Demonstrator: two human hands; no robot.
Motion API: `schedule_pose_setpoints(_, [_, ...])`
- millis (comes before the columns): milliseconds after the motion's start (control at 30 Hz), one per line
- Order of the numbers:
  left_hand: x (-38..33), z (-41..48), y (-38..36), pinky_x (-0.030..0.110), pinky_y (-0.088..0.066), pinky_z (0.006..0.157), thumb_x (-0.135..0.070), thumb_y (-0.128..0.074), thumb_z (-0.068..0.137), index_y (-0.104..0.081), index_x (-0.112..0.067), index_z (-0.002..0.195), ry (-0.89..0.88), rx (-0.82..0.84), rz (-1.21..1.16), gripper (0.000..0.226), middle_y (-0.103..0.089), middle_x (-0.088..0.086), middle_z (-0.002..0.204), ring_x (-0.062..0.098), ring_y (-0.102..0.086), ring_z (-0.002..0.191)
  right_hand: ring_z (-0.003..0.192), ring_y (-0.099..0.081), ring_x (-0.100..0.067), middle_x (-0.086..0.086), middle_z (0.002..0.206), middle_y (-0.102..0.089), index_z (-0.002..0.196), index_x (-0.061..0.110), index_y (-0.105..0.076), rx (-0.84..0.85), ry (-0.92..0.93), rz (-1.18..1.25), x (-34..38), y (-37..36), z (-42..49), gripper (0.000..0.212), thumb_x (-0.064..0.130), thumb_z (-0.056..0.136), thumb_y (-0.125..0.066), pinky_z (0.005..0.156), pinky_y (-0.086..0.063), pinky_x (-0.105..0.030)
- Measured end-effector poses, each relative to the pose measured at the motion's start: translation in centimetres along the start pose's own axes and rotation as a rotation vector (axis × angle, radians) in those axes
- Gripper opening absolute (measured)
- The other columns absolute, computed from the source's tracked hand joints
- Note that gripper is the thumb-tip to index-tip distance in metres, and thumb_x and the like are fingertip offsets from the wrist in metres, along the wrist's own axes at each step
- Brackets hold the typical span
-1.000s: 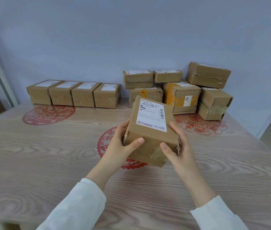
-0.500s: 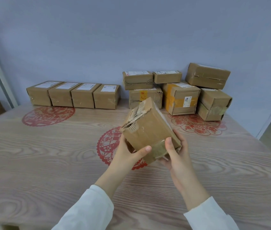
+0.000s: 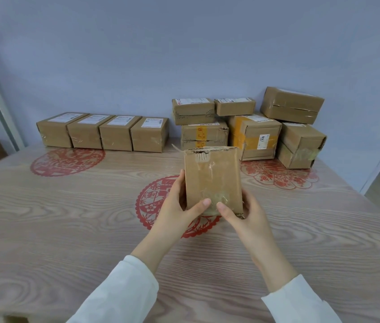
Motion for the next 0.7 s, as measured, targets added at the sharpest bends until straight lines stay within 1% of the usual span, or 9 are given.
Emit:
schedule_pose_setpoints(67, [0.0, 0.0, 0.0, 0.022, -0.044, 0.103, -0.034, -0.075, 0.074, -0.021, -0.026, 0.151, -0.009, -0.017, 0.004, 0.094, -0.044, -0.011, 0.144, 0.002, -0.045, 0.128, 0.097, -0.055, 0.010, 0.014, 0.115, -0.058, 0.124, 0.025, -0.046, -0.001, -0.005, 0.015, -0.1, 0.0, -0.1, 0.057, 0.023, 0.076, -0.077, 0.069, -0.045, -0.003])
schedule_pose_setpoints(167, [0.0, 0.0, 0.0, 0.022, -0.044, 0.101, -0.024, -0.075, 0.079, -0.021, -0.029, 0.150, -0.037, -0.028, 0.043, 0.089, -0.038, -0.011, 0.149, 0.004, -0.040, 0.133, 0.092, -0.059, 0.008, 0.012, 0.109, -0.061, 0.114, 0.023, -0.048, 0.007, -0.018, 0.039, -0.2, -0.1, -0.1, 0.049, 0.013, 0.076, -0.077, 0.068, -0.048, -0.007])
schedule_pose_setpoints(267, [0.0, 0.1, 0.2, 0.018, -0.045, 0.098, -0.020, -0.074, 0.081, -0.020, -0.028, 0.151, -0.050, -0.006, 0.053, 0.089, -0.040, -0.012, 0.146, 0.002, -0.041, 0.131, 0.098, -0.059, 0.003, 0.011, 0.113, -0.060, 0.120, 0.022, -0.046, 0.010, -0.036, 0.102, -0.2, -0.2, 0.0, 0.050, 0.015, 0.078, -0.074, 0.071, -0.052, -0.011])
schedule_pose_setpoints(367, [0.3, -0.1, 0.3, 0.026, -0.041, 0.106, -0.017, -0.076, 0.080, -0.020, -0.026, 0.150, -0.080, 0.026, 0.078, 0.090, -0.039, -0.014, 0.146, -0.002, -0.040, 0.131, 0.102, -0.060, 0.000, 0.006, 0.118, -0.060, 0.129, 0.017, -0.046, -0.013, -0.034, 0.130, -0.4, -0.3, 0.0, 0.053, 0.019, 0.082, -0.070, 0.071, -0.053, -0.013])
schedule_pose_setpoints(433, [0.2, -0.3, 0.2, 0.021, -0.043, 0.102, -0.018, -0.076, 0.079, -0.024, -0.026, 0.148, -0.081, 0.008, 0.058, 0.087, -0.042, -0.015, 0.142, -0.008, -0.043, 0.125, 0.101, -0.062, -0.002, 0.003, 0.118, -0.061, 0.129, 0.016, -0.046, -0.020, -0.016, 0.122, -0.5, -0.4, -0.1, 0.053, 0.017, 0.082, -0.070, 0.073, -0.053, -0.015])
schedule_pose_setpoints(500, [-0.1, -0.3, 0.2, 0.013, -0.047, 0.091, -0.018, -0.076, 0.078, -0.031, -0.028, 0.140, -0.068, -0.042, -0.012, 0.078, -0.047, -0.016, 0.134, -0.013, -0.047, 0.117, 0.097, -0.063, 0.001, 0.006, 0.115, -0.060, 0.121, 0.023, -0.047, -0.009, 0.008, 0.120, -0.6, -0.7, -0.3, 0.048, 0.012, 0.081, -0.071, 0.074, -0.053, -0.016])
schedule_pose_setpoints(567, [-0.3, -0.1, 0.2, 0.010, -0.047, 0.085, -0.014, -0.075, 0.078, -0.035, -0.029, 0.134, -0.072, -0.075, -0.050, 0.070, -0.050, -0.015, 0.130, -0.015, -0.050, 0.112, 0.092, -0.063, 0.004, 0.008, 0.112, -0.060, 0.114, 0.025, -0.046, -0.007, 0.017, 0.117, -0.5, -0.9, -0.4, 0.044, 0.010, 0.081, -0.071, 0.071, -0.052, -0.015])
schedule_pose_setpoints(633, [-0.3, 0.0, 0.2, 0.010, -0.047, 0.086, -0.012, -0.075, 0.079, -0.035, -0.027, 0.135, -0.081, -0.061, -0.031, 0.071, -0.050, -0.017, 0.129, -0.015, -0.049, 0.113, 0.088, -0.063, 0.006, 0.003, 0.112, -0.060, 0.115, 0.017, -0.047, -0.020, -0.004, 0.153, -0.3, -1.0, -0.5, 0.039, 0.013, 0.083, -0.068, 0.068, -0.052, -0.013])
schedule_pose_setpoints(700, [-0.3, -0.1, 0.1, 0.012, -0.047, 0.091, -0.011, -0.075, 0.079, -0.034, -0.026, 0.137, -0.077, -0.041, -0.018, 0.073, -0.049, -0.015, 0.131, -0.011, -0.047, 0.118, 0.082, -0.063, 0.010, 0.003, 0.106, -0.060, 0.113, 0.011, -0.047, -0.048, -0.010, 0.174, -0.2, -1.0, -0.5, 0.034, 0.017, 0.085, -0.065, 0.064, -0.051, -0.012])
Point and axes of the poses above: each hand's wrist, its own z-axis towards the middle knuckle, its own y-axis out of the back of the hand, x = y × z, the point moved 1 cm from there along z, towards the middle knuckle
